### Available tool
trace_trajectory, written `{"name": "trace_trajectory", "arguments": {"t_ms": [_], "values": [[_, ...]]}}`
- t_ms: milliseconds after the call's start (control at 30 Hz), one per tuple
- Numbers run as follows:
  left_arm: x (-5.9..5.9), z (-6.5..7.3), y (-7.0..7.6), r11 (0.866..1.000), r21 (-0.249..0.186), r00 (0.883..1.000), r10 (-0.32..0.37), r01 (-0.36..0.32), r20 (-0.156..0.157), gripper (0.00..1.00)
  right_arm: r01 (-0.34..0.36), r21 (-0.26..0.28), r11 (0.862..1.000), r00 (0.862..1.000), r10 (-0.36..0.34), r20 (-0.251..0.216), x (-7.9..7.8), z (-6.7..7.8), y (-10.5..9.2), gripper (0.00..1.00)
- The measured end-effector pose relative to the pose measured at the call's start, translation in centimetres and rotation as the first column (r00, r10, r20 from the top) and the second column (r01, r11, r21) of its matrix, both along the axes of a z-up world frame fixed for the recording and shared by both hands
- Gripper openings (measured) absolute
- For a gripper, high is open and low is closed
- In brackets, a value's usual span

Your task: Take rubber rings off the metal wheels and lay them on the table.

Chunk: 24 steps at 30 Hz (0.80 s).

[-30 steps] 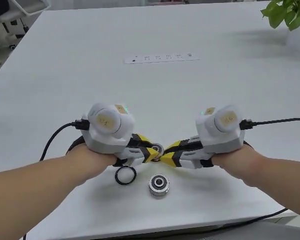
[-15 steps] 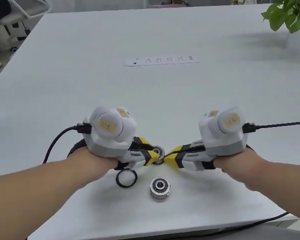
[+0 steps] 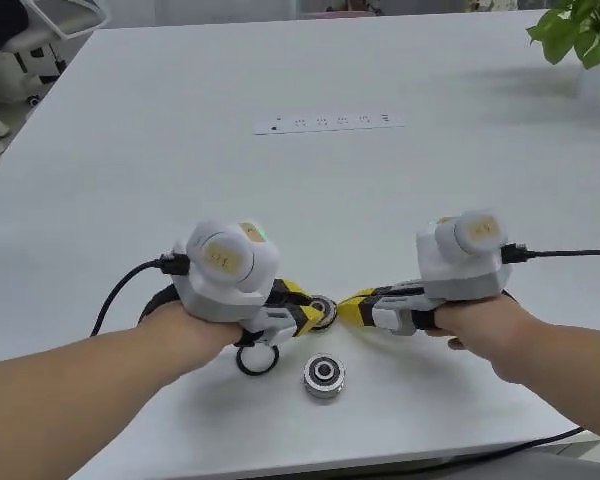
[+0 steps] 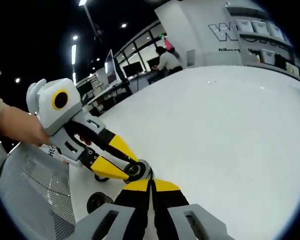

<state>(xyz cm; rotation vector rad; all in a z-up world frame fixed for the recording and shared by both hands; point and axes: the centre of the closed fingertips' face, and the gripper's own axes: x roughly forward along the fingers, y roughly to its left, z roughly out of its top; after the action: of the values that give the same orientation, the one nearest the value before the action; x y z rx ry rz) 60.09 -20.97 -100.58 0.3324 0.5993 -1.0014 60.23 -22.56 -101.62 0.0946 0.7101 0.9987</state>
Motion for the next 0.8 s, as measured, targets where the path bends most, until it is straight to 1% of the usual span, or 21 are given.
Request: {"name": "trace_trajectory", "arguments": {"t_ms": [33, 100, 133, 300, 367, 467, 567, 667, 733, 800], "values": [[0.0, 0.0, 0.0, 1.000, 0.001, 1.000, 0.002, -0.002, -0.001, 0.13, 0.007, 0.010, 1.000, 1.000, -0.007, -0.007, 0.0, 0.1, 0.1, 0.00], [0.0, 0.0, 0.0, 1.000, 0.003, 1.000, 0.006, -0.006, -0.002, 0.13, 0.032, 0.050, 0.998, 0.999, -0.031, -0.025, -0.1, 0.6, 0.3, 0.00], [0.0, 0.0, 0.0, 1.000, 0.005, 1.000, 0.010, -0.010, -0.001, 0.13, 0.037, 0.056, 0.998, 0.999, -0.035, -0.031, -0.2, 0.7, 0.3, 0.00], [-0.1, -0.1, -0.1, 1.000, 0.016, 1.000, 0.015, -0.015, 0.002, 0.13, 0.025, 0.069, 0.997, 0.999, -0.024, -0.028, -0.6, 1.2, 0.8, 0.00], [-0.1, -0.1, 0.0, 1.000, 0.023, 1.000, 0.014, -0.014, 0.006, 0.12, 0.022, 0.058, 0.998, 1.000, -0.020, -0.023, -0.6, 1.2, 0.7, 0.00], [-0.1, -0.1, 0.0, 0.999, 0.033, 1.000, 0.013, -0.014, 0.009, 0.12, 0.025, 0.060, 0.998, 0.999, -0.023, -0.027, -0.5, 1.3, 0.6, 0.00], [-0.1, -0.1, 0.0, 0.999, 0.035, 1.000, 0.016, -0.017, 0.010, 0.12, 0.015, 0.056, 0.998, 1.000, -0.014, -0.021, -0.6, 1.4, 0.7, 0.00], [-0.1, -0.1, 0.0, 0.999, 0.038, 1.000, 0.018, -0.018, 0.010, 0.12, 0.002, 0.069, 0.998, 1.000, 0.000, -0.024, -0.8, 1.6, 1.0, 0.00], [-0.1, -0.1, 0.0, 0.999, 0.040, 1.000, 0.018, -0.018, 0.011, 0.12, -0.008, 0.069, 0.998, 1.000, 0.010, -0.019, -0.9, 1.7, 1.4, 0.00], [-0.1, -0.1, 0.0, 0.999, 0.041, 1.000, 0.018, -0.018, 0.011, 0.12, -0.017, 0.069, 0.997, 1.000, 0.018, -0.019, -0.9, 1.6, 1.3, 0.00]]}}
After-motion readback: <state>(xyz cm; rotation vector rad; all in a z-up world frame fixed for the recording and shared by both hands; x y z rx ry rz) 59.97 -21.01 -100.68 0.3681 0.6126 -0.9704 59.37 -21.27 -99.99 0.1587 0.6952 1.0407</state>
